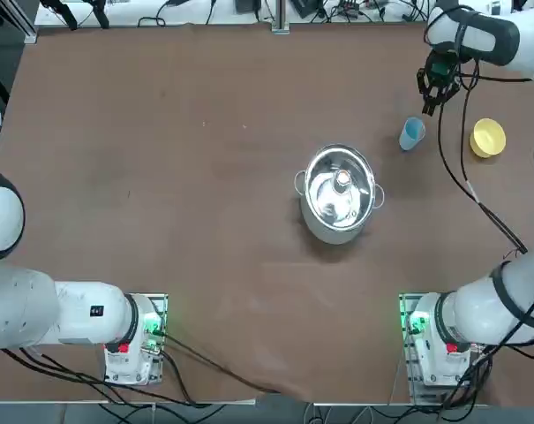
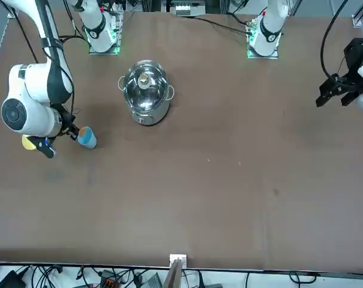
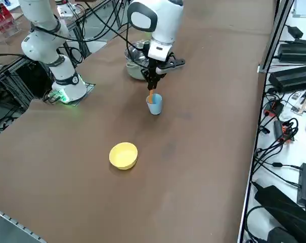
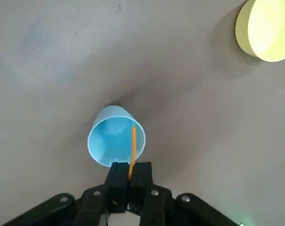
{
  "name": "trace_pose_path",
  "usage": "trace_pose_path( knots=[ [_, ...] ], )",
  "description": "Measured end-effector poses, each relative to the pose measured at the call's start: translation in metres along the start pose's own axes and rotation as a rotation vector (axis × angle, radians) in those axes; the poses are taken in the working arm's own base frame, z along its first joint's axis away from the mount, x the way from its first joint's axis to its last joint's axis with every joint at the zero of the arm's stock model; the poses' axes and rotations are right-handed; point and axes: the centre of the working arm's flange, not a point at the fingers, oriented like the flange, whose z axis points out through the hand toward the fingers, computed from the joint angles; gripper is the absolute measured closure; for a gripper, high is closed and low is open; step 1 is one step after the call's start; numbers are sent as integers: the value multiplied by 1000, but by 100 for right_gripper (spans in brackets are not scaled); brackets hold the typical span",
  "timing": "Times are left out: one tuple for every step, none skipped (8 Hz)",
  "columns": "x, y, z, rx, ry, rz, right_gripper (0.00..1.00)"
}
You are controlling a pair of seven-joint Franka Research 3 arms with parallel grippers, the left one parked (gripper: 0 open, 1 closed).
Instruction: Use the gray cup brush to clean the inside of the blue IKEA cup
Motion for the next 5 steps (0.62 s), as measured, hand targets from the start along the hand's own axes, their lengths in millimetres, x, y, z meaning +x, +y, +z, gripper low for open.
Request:
trace_pose_path(
  knots=[
    [2, -2, -2, 7, 9, 0, 96],
    [5, -5, -5, 15, 19, 0, 96],
    [9, -10, -9, 23, 28, -3, 96],
    [9, -16, -10, 27, 32, -10, 96],
    [6, -24, -10, 29, 34, -22, 96]
  ],
)
